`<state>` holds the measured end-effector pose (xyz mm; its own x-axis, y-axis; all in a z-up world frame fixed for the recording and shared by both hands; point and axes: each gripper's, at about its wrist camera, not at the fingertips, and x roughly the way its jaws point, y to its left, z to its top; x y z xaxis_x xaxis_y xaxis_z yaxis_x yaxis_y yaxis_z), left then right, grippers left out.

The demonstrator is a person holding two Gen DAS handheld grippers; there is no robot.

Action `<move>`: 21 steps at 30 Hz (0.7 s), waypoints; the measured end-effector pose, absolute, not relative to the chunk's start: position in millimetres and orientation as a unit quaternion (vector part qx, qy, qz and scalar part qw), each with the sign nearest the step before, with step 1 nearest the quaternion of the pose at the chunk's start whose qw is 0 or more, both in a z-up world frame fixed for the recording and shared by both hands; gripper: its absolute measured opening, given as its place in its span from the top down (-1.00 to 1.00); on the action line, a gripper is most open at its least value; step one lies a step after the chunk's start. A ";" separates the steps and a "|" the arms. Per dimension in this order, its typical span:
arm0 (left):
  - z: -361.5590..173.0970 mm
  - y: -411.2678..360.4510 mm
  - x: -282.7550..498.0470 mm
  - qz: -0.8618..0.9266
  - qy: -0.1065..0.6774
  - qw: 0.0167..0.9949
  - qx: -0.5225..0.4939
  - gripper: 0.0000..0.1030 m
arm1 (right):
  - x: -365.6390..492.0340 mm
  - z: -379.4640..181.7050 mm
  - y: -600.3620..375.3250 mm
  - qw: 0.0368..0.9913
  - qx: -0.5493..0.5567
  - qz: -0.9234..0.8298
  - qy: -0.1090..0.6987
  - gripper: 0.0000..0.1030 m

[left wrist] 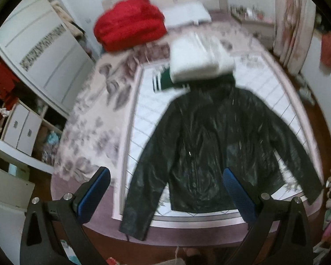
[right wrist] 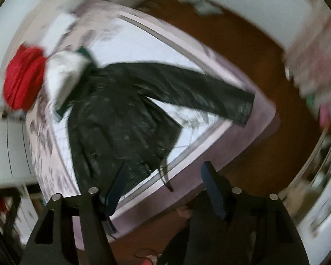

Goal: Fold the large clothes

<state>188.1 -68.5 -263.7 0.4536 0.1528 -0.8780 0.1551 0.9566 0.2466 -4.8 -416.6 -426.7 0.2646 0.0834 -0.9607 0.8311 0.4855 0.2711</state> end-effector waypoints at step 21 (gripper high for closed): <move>-552.6 -134.8 271.4 0.020 0.635 0.753 0.170 -1.00 | 9.3 -723.8 -548.1 0.584 0.670 -0.369 0.270 0.15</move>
<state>271.4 -134.8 -552.6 0.1918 0.2461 -0.9501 0.1861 0.9414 0.2814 9.3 -548.1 -723.8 0.5811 -0.0690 -0.8109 0.7940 -0.1709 0.5835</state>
